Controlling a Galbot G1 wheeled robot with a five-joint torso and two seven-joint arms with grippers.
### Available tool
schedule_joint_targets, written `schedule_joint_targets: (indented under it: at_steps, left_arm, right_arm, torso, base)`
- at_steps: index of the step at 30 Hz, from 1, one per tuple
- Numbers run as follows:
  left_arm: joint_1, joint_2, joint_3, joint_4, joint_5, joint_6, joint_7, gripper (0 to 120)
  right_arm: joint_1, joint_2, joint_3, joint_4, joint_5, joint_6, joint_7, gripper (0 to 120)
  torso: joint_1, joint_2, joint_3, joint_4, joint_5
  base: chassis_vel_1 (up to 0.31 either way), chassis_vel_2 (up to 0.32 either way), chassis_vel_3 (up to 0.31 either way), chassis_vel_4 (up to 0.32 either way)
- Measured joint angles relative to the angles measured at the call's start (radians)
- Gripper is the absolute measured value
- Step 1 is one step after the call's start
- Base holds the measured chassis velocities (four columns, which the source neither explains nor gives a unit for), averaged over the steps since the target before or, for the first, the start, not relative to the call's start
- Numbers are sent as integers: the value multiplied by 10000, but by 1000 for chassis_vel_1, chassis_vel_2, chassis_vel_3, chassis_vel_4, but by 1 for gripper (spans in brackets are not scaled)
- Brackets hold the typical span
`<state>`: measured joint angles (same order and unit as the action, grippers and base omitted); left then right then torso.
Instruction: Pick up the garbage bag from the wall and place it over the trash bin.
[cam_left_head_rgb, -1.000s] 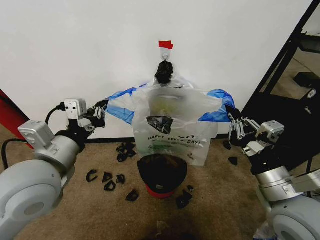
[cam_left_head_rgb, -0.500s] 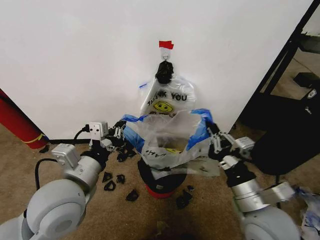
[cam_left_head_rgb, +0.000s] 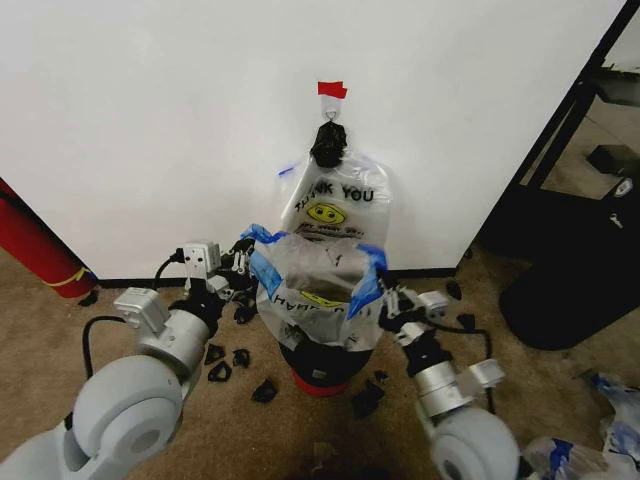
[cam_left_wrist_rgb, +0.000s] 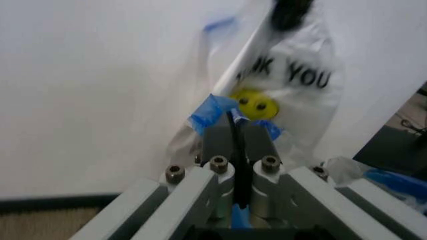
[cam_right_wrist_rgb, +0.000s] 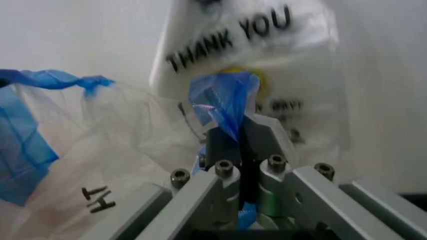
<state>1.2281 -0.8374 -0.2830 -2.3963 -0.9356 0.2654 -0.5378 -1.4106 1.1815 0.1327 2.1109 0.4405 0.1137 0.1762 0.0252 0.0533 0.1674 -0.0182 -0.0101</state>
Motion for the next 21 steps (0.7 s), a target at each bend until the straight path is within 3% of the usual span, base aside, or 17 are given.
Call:
schedule_joint_targets:
  at_steps: [12,21]
  left_arm:
    - [1197,-837,404,374,593,-18,-187,0]
    - [1383,-1246,951,876,1062,-25,-429,0]
  right_arm:
    - [-480,96,389,-396,-213,-167,846,0]
    - [-1030,109,514,-220,-514,-319,991,0]
  torso:
    - [0,0,-1,2,2]
    - [0,0,-1,1,1]
  base:
    - [0,0,0,0]
    - [0,0,0,0]
